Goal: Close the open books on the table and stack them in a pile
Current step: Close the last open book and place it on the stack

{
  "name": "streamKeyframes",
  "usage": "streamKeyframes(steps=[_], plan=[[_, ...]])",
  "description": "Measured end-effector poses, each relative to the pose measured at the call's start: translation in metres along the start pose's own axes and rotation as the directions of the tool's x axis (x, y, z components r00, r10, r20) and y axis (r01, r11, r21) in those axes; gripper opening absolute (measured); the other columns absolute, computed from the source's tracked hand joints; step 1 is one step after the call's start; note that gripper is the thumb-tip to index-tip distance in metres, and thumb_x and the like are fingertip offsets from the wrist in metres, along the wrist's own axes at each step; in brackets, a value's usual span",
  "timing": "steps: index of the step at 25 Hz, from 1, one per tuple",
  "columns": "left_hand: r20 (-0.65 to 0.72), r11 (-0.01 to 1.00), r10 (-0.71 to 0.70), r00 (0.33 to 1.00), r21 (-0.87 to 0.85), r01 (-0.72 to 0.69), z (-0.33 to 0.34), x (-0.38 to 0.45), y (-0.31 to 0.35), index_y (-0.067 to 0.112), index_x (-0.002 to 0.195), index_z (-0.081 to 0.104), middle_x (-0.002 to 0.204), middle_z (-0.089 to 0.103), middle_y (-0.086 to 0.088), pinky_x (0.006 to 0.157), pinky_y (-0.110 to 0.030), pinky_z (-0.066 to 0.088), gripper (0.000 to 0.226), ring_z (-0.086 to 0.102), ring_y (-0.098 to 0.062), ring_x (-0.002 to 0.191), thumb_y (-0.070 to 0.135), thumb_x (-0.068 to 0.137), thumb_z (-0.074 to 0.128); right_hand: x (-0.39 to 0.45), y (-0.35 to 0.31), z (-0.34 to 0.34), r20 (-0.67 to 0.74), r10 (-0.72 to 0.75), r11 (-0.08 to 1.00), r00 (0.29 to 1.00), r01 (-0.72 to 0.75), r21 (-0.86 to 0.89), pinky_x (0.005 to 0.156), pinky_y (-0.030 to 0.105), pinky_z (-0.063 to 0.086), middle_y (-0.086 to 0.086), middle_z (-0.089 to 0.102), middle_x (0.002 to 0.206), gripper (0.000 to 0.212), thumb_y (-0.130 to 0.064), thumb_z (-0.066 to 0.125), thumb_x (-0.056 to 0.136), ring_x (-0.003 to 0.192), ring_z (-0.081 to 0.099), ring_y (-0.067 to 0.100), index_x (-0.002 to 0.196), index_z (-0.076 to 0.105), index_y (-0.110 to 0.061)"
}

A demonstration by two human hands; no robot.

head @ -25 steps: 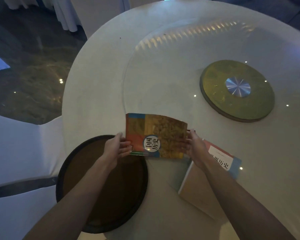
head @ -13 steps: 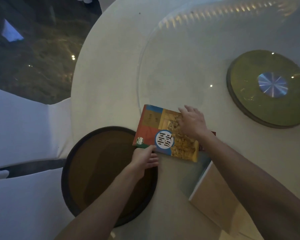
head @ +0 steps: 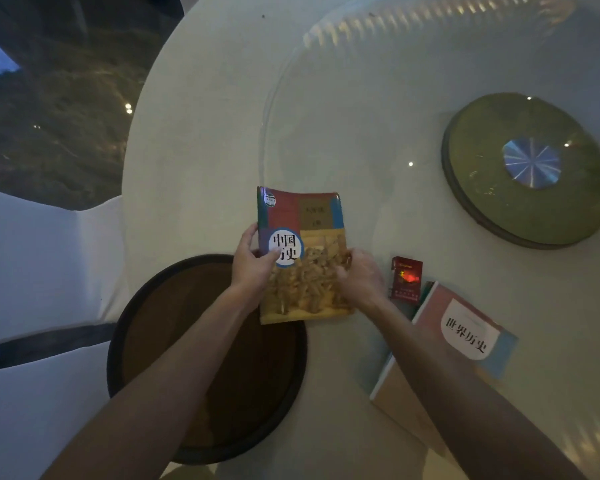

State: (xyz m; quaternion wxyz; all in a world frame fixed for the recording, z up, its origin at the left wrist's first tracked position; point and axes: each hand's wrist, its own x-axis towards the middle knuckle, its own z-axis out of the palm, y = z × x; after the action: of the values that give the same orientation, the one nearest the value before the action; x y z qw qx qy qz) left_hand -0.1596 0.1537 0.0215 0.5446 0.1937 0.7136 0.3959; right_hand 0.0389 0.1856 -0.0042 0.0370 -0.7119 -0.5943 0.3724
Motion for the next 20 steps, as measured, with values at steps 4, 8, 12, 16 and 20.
streamKeyframes(steps=[4,8,12,16,20], plan=[[0.075,0.999,0.007,0.997,-0.039,-0.004,-0.003,-0.008,0.004,0.026,0.148,0.044,0.121,0.069,-0.014,0.075,-0.042,0.065,0.059,0.073,-0.027,0.103,0.007,0.096,0.064,-0.022,0.020,0.005,0.095,0.154,0.914,0.984,-0.178,0.364,0.079,0.037,0.063,0.004,0.068,0.117,0.030,-0.028,0.060,0.100,0.103,0.068,0.019,0.126,0.061,-0.015],[0.306,0.976,-0.055,0.950,-0.185,0.116,-0.004,-0.032,0.028,0.031,0.147,0.047,0.120,0.071,-0.020,0.081,-0.054,0.062,0.060,0.075,-0.037,0.102,0.006,0.095,0.065,-0.045,0.033,-0.002,0.263,0.201,0.679,0.944,-0.328,0.657,0.083,0.039,0.059,0.011,0.066,0.127,0.049,-0.037,0.059,0.100,0.110,0.067,0.026,0.140,0.053,-0.009],[0.501,0.976,-0.006,0.865,-0.184,0.114,0.015,-0.061,0.045,0.033,0.143,0.052,0.123,0.070,-0.019,0.086,-0.057,0.059,0.056,0.071,-0.043,0.109,0.006,0.095,0.062,-0.076,0.055,-0.022,0.381,0.051,0.456,0.923,-0.361,0.813,0.077,0.036,0.045,0.012,0.062,0.098,0.038,-0.035,0.059,0.097,0.090,0.059,0.025,0.114,0.067,-0.002],[0.545,0.997,0.054,0.836,-0.074,-0.015,0.056,-0.082,0.039,0.033,0.146,0.050,0.126,0.070,-0.016,0.095,-0.062,0.053,0.060,0.068,-0.042,0.115,0.010,0.093,0.068,-0.116,0.096,-0.061,0.193,0.160,0.266,0.968,-0.231,0.936,0.088,0.040,0.050,0.007,0.075,0.106,0.020,-0.018,0.061,0.098,0.103,0.067,0.026,0.114,0.069,-0.010],[0.537,0.992,0.069,0.841,0.055,-0.117,0.107,-0.106,0.014,0.027,0.147,0.048,0.118,0.074,-0.014,0.081,-0.043,0.062,0.062,0.072,-0.030,0.107,0.005,0.093,0.067,-0.151,0.150,-0.088,0.030,0.293,0.428,0.956,-0.159,0.890,0.093,0.048,0.059,0.009,0.080,0.113,0.023,-0.017,0.061,0.101,0.105,0.074,0.029,0.119,0.075,-0.012]])
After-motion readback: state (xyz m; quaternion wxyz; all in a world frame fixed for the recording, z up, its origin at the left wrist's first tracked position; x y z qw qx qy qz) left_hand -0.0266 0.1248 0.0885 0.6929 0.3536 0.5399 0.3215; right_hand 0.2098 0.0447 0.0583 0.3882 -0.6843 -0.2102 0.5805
